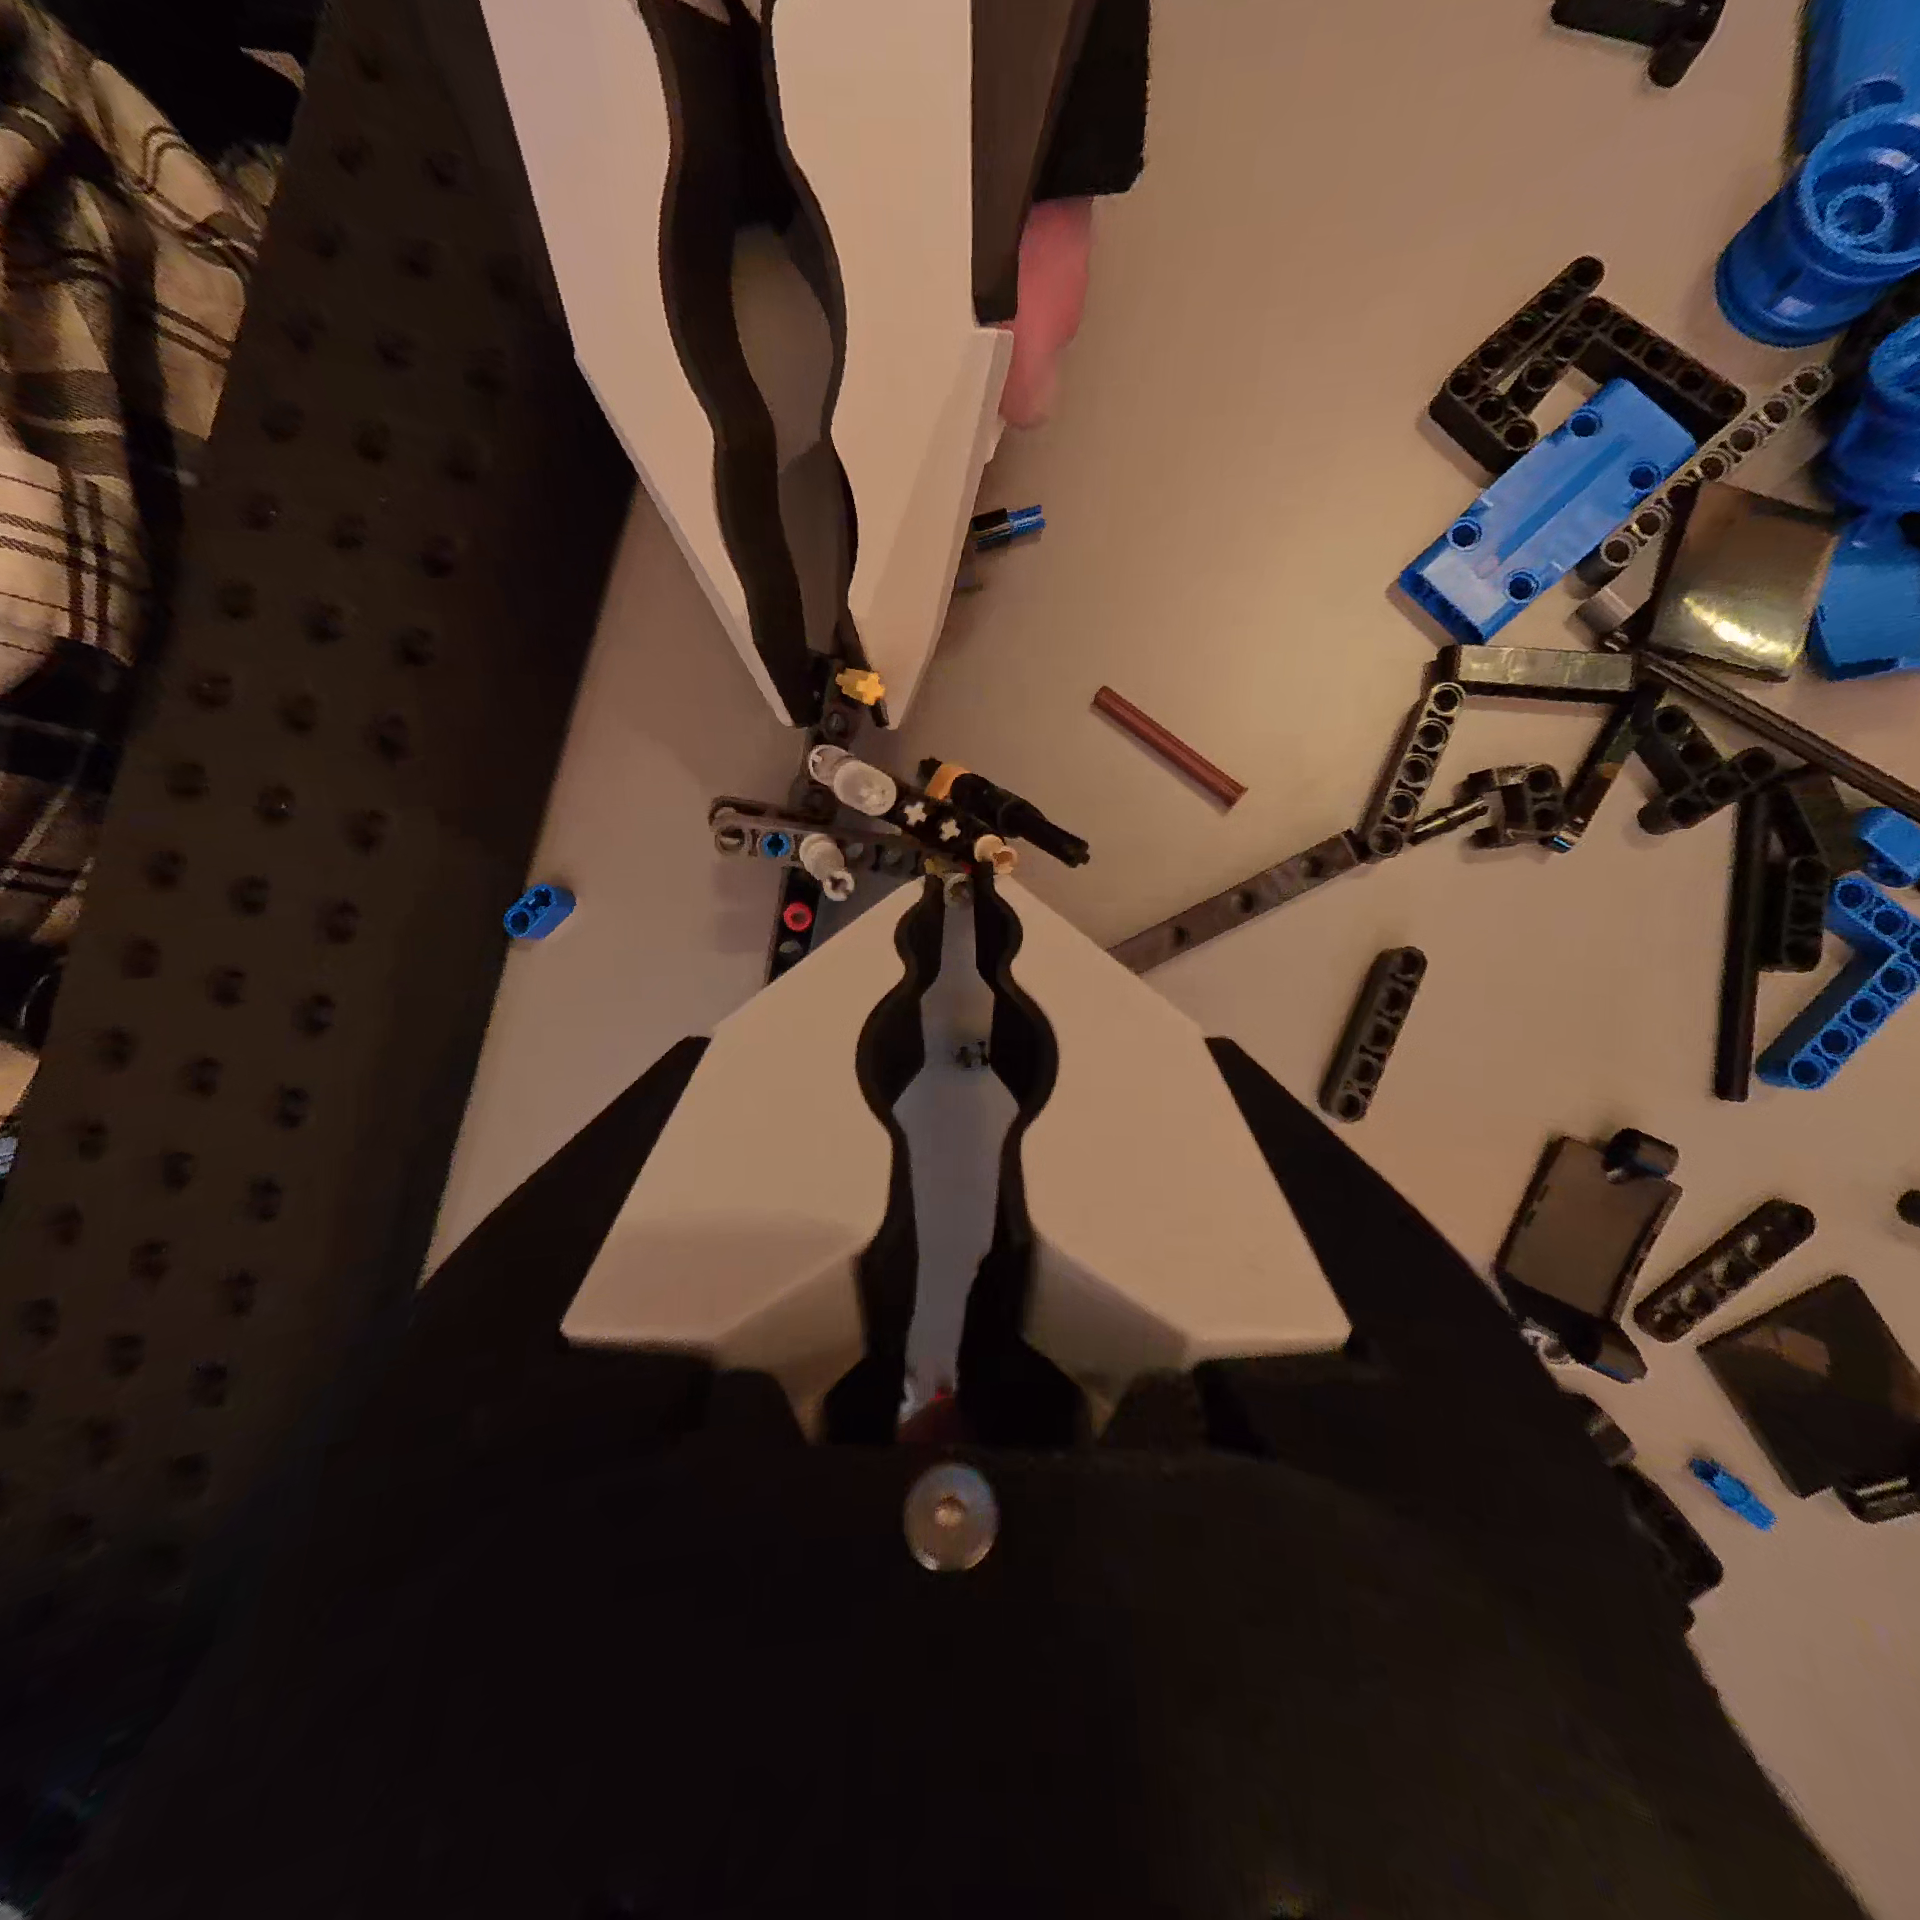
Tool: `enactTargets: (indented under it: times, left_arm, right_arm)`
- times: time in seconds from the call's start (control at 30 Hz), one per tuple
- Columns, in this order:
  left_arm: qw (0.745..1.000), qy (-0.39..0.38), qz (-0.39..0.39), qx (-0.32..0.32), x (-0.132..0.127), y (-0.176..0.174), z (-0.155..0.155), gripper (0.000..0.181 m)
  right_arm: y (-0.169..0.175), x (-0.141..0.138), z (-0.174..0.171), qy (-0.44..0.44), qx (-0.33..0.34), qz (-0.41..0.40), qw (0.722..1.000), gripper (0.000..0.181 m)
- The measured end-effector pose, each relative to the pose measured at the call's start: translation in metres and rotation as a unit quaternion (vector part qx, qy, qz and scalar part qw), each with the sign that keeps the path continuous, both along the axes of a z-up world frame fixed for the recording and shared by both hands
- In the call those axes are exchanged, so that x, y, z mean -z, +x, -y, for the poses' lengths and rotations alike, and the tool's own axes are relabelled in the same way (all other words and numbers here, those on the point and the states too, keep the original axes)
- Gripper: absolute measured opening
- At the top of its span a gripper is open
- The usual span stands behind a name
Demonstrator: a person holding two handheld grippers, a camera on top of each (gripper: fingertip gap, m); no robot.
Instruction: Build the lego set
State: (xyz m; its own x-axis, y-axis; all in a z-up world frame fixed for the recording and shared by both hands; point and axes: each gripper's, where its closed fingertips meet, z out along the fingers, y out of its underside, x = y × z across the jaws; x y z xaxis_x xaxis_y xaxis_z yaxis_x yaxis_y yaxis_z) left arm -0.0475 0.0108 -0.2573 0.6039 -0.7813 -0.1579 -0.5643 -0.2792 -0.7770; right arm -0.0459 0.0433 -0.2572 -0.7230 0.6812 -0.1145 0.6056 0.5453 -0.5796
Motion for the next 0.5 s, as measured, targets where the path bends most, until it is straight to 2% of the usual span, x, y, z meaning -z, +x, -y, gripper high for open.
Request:
enactTargets:
  times: [0.2, 0.5]
  left_arm:
    - [1.000, 0.014, -0.016, 0.012, 0.0007, 0.0039, 0.0029, 0.011]
    - [0.998, 0.040, -0.033, 0.030, 0.0003, 0.0089, 0.0057, 0.012]
  right_arm:
    - [0.0061, -0.0036, 0.0037, -0.045, 0.008, 0.000, 0.999, 0.003]
    - [0.0103, -0.0024, 0.0065, -0.058, 0.018, -0.009, 0.998, 0.004]
